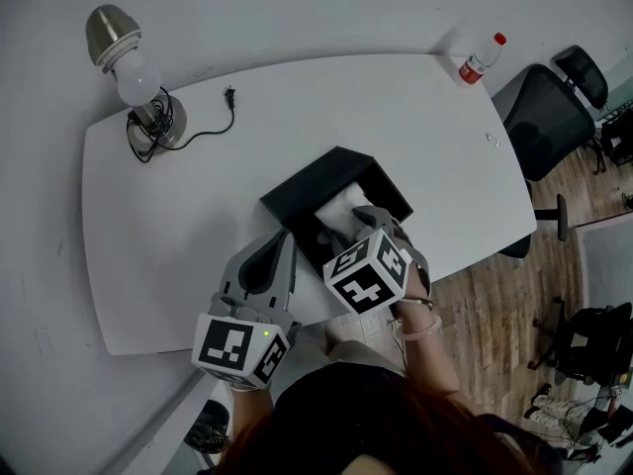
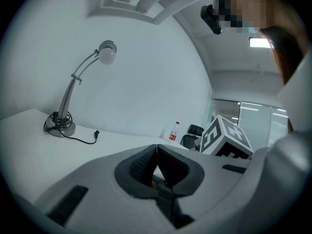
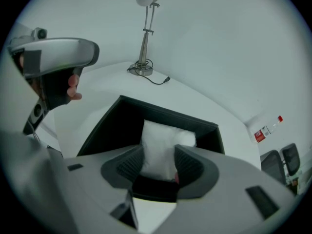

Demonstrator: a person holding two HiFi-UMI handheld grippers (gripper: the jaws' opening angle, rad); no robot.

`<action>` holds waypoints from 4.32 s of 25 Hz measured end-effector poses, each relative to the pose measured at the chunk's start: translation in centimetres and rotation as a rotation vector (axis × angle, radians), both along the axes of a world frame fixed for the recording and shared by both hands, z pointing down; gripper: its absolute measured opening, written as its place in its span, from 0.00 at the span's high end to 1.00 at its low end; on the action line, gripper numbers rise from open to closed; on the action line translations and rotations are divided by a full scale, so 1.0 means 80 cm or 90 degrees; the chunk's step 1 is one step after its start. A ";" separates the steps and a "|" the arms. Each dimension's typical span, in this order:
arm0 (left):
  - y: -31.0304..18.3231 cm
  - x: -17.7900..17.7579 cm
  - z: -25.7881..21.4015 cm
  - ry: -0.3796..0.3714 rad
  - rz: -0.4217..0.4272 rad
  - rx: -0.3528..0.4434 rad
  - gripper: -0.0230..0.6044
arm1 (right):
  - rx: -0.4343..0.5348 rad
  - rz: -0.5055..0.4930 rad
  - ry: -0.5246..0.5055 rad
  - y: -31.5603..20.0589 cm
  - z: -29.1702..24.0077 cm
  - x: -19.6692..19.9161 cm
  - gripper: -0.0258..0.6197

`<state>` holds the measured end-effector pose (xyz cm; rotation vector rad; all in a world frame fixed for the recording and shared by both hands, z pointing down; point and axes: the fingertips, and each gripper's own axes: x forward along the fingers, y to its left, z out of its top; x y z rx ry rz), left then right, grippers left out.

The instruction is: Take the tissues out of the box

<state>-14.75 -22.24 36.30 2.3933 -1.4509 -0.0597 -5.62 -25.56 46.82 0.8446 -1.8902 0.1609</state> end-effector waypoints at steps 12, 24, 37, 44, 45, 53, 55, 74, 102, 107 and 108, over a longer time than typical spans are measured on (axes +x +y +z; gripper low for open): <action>0.026 0.016 -0.015 -0.014 -0.003 0.019 0.93 | 0.081 -0.001 -0.082 0.009 -0.043 0.008 0.63; 0.068 0.044 -0.035 -0.042 -0.007 0.041 0.93 | 0.193 -0.011 -0.174 0.028 -0.096 0.023 0.63; 0.121 0.056 -0.062 -0.074 -0.028 0.076 0.93 | 0.253 -0.001 -0.258 0.068 -0.139 0.042 0.64; 0.158 0.073 -0.074 -0.086 -0.028 0.096 0.93 | 0.289 -0.007 -0.279 0.102 -0.167 0.056 0.64; 0.163 0.076 -0.077 -0.087 -0.029 0.099 0.93 | 0.292 -0.007 -0.282 0.107 -0.170 0.058 0.64; 0.204 0.105 -0.083 -0.096 -0.027 0.113 0.93 | 0.321 -0.014 -0.324 0.151 -0.193 0.080 0.64; 0.214 0.113 -0.084 -0.100 -0.026 0.115 0.93 | 0.328 -0.016 -0.331 0.162 -0.198 0.086 0.65; 0.308 0.166 -0.104 -0.127 -0.025 0.145 0.93 | 0.353 -0.039 -0.384 0.273 -0.220 0.133 0.65; 0.408 0.205 -0.109 -0.140 -0.018 0.167 0.93 | 0.397 -0.038 -0.455 0.397 -0.255 0.183 0.66; 0.419 0.210 -0.108 -0.139 -0.020 0.170 0.93 | 0.401 -0.044 -0.463 0.414 -0.258 0.190 0.66; 0.421 0.210 -0.108 -0.139 -0.020 0.171 0.93 | 0.401 -0.045 -0.463 0.417 -0.259 0.191 0.66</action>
